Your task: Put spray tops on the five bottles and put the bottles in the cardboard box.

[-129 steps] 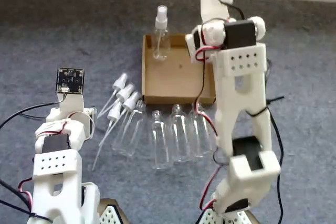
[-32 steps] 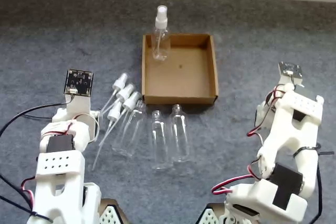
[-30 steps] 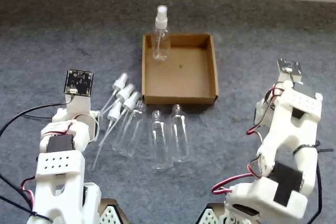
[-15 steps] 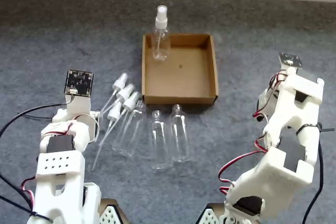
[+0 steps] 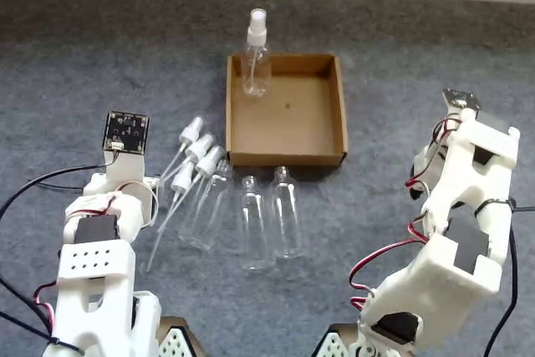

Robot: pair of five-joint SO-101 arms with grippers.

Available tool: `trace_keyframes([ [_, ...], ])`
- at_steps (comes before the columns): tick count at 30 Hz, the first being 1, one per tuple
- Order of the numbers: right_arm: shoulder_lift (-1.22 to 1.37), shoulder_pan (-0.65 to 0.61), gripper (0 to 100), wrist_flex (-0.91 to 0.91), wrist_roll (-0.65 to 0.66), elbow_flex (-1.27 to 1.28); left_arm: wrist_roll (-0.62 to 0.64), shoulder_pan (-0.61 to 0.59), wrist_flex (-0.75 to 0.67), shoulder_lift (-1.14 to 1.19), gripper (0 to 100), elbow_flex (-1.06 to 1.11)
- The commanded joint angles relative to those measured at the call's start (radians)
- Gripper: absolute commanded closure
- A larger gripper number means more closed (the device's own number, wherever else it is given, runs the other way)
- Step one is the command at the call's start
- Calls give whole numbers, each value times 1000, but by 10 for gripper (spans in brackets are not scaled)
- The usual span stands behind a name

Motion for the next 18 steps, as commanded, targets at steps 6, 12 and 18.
trace_keyframes([
  [6, -8, 10, 759, 28, 38, -53, -8, 18, -12, -19, 839, -7],
  [12, -1, 10, 759, 28, 40, -48, -8, 18, -12, -19, 839, -7],
  [18, 64, 12, 759, -1, 38, -47, -8, 18, -12, -19, 839, -7],
])
